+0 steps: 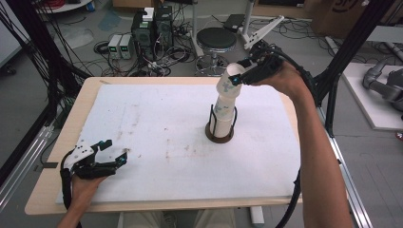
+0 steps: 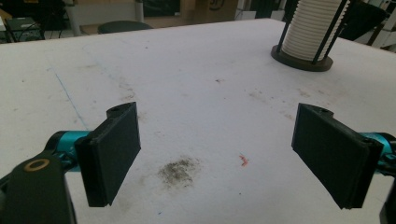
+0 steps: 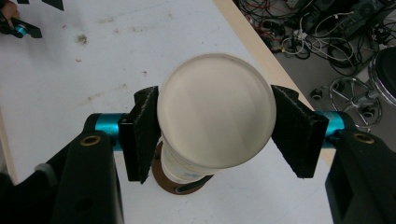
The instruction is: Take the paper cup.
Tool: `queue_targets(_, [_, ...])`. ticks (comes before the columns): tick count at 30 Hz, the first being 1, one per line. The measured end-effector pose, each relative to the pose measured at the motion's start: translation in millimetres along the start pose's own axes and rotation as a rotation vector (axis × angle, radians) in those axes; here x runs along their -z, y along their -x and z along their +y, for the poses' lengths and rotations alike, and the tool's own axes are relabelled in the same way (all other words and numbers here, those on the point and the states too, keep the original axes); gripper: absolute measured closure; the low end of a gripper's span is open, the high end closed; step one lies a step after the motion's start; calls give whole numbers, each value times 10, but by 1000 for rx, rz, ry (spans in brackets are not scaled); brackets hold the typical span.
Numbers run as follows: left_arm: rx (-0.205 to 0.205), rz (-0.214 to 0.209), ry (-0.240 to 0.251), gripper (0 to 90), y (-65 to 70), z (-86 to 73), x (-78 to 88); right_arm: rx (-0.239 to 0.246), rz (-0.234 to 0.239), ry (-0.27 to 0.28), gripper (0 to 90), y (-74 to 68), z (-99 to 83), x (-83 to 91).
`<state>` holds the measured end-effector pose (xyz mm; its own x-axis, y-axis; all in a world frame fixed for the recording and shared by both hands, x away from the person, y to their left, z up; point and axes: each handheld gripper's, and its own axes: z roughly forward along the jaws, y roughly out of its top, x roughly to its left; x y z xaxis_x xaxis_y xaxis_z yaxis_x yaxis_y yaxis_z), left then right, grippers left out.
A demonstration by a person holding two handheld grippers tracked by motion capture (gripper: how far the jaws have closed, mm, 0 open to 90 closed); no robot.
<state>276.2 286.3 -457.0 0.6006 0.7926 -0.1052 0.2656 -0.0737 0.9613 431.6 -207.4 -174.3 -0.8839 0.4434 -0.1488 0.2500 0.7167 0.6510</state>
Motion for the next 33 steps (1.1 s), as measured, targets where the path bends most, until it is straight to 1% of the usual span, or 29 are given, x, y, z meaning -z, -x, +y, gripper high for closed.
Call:
queue_targets(3, [0, 1, 1, 154, 3, 0, -2, -3, 3, -1, 374, -5, -4, 9])
queue_targets(5, [0, 1, 0, 154, 3, 0, -1, 5, -1, 4, 374, -11, -13, 4])
queue_targets(6, [2, 1, 0, 154, 1, 0, -1, 3, 5, 7, 374, -22, -19, 4])
queue_targets(9, [9, -1, 6, 154, -8, -2, 1, 7, 16, 37, 373, -52, -61, 3])
queue_targets(13, [6, 0, 2, 154, -7, -1, 1, -3, 26, 83, 373, -101, -136, 42])
queue_targets(16, [8, -2, 4, 154, -8, -2, 1, -7, 44, 130, 374, -164, -194, 75])
queue_targets(18, [9, 1, 4, 154, -7, -1, 0, -5, 47, 157, 374, -217, -228, 91])
queue_targets(19, [9, 1, 4, 154, -7, -1, 0, -5, 47, 157, 374, -217, -228, 91])
queue_targets(20, [3, 2, 0, 154, -6, -1, 3, -19, 52, 198, 374, -286, -265, 105])
queue_targets(24, [1, 4, 3, 154, 3, -2, 1, -25, 64, 259, 374, -394, -336, 102])
queue_targets(26, [2, 5, 2, 154, 2, -2, 1, -27, 73, 277, 373, -452, -371, 88])
queue_targets(27, [5, 6, 2, 154, 2, -2, 1, -15, 72, 284, 374, -475, -389, 73])
queue_targets(29, [2, 7, 1, 154, -1, -2, 4, -19, 73, 284, 374, -526, -416, 44])
queue_targets(31, [1, 7, 2, 154, 0, -2, 4, -17, 74, 296, 373, -559, -445, 20])
queue_targets(33, [2, 5, 2, 154, 2, -2, 2, -26, 76, 309, 373, -594, -474, 2])
